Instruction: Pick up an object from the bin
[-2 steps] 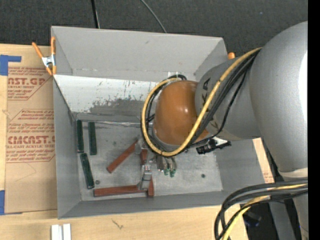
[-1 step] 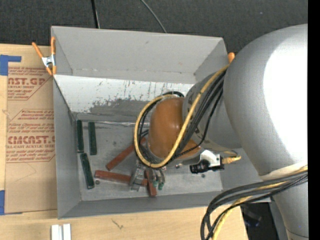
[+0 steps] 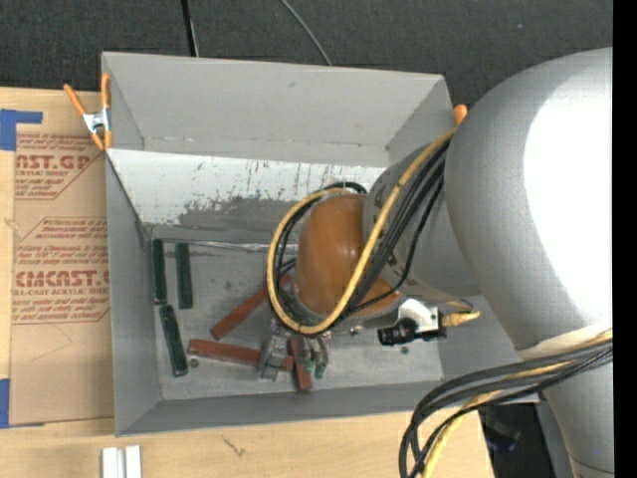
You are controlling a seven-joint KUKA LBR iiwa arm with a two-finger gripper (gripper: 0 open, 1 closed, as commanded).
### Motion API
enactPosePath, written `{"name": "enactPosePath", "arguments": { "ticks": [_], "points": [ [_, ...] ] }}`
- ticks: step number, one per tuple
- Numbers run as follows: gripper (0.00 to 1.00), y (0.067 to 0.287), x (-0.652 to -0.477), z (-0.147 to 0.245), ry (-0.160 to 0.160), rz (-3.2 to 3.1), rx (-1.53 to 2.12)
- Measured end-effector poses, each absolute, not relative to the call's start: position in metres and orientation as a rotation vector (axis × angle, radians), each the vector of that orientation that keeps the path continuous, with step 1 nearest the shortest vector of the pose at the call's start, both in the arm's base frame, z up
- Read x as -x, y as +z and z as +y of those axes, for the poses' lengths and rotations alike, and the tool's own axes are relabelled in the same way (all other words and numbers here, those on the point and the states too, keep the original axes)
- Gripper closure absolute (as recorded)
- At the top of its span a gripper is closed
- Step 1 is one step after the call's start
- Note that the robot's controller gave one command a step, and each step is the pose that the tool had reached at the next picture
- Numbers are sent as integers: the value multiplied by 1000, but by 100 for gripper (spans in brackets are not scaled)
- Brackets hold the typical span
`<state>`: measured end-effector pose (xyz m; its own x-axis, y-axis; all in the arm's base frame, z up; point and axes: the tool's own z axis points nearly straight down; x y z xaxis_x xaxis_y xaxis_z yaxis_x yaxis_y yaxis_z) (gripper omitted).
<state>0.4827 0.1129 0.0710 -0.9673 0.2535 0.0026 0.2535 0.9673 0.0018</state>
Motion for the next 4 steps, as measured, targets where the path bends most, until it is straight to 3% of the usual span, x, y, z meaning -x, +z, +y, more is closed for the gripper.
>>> {"name": "enactPosePath", "arguments": {
  "ticks": [1, 2, 3, 4],
  "points": [
    [100, 71, -487, 102, -9, -3141, 109],
    [0, 70, -485, 107, -2, -3109, 458],
    [100, 71, -483, 118, -2, -3072, 645],
    [100, 71, -483, 118, -3, -3072, 645]
  ]
}}
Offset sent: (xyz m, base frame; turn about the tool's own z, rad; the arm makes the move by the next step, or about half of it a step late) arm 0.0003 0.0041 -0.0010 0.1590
